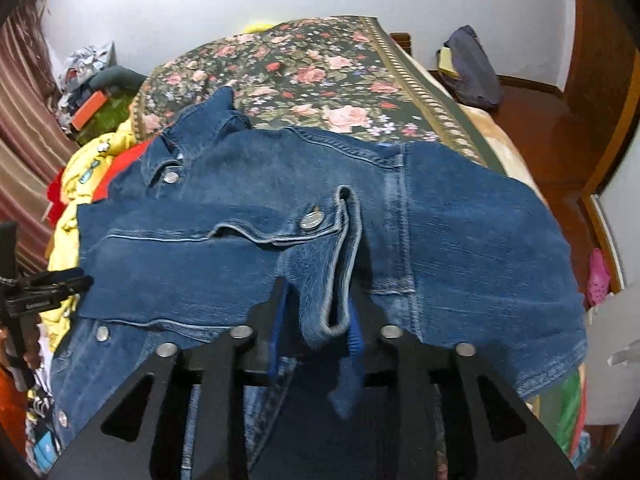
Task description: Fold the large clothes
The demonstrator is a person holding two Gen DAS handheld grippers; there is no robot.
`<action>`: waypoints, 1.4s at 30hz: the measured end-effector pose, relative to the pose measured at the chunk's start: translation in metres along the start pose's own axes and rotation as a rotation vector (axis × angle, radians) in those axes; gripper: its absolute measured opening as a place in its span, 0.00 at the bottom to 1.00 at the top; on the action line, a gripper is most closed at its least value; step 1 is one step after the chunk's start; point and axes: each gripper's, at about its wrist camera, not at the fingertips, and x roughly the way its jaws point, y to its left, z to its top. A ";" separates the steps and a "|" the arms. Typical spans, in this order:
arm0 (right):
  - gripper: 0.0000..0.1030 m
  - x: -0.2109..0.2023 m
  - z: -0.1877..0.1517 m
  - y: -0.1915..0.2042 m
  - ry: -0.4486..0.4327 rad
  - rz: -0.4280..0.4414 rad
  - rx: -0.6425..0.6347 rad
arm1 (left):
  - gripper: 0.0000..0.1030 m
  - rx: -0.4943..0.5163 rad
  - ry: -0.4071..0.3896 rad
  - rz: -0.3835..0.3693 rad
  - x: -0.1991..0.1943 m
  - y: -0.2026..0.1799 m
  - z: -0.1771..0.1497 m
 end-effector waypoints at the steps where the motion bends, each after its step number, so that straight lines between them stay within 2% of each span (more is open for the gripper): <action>1: 0.42 -0.002 0.001 -0.001 0.004 -0.014 0.004 | 0.67 0.006 -0.002 0.009 -0.001 -0.001 0.000; 5: 0.45 -0.024 0.004 -0.011 -0.026 -0.031 0.018 | 0.67 0.034 -0.030 0.030 -0.012 -0.010 0.004; 10: 0.59 -0.065 0.012 -0.028 -0.130 -0.072 0.055 | 0.67 0.072 -0.110 0.043 -0.037 -0.030 0.018; 12: 0.68 -0.086 0.013 -0.041 -0.185 -0.094 0.086 | 0.67 0.088 -0.145 0.037 -0.048 -0.041 0.025; 15: 0.73 -0.110 0.009 -0.060 -0.244 -0.123 0.134 | 0.67 0.107 -0.192 0.015 -0.061 -0.059 0.035; 18: 0.76 -0.121 0.001 -0.082 -0.256 -0.140 0.189 | 0.67 0.130 -0.222 -0.005 -0.068 -0.077 0.041; 22: 0.76 -0.113 -0.014 -0.111 -0.214 -0.141 0.282 | 0.67 0.155 -0.223 -0.039 -0.068 -0.100 0.043; 29: 0.76 -0.054 -0.053 -0.158 -0.052 -0.006 0.514 | 0.67 0.173 -0.170 -0.073 -0.049 -0.124 0.037; 32: 0.76 -0.033 -0.062 -0.169 -0.016 0.056 0.588 | 0.67 0.175 -0.156 -0.069 -0.045 -0.125 0.034; 38: 0.76 -0.018 -0.055 -0.180 -0.058 0.097 0.630 | 0.67 0.154 -0.132 -0.055 -0.038 -0.116 0.032; 42: 0.62 -0.007 -0.051 -0.191 -0.070 0.065 0.650 | 0.67 0.125 -0.114 -0.050 -0.032 -0.108 0.030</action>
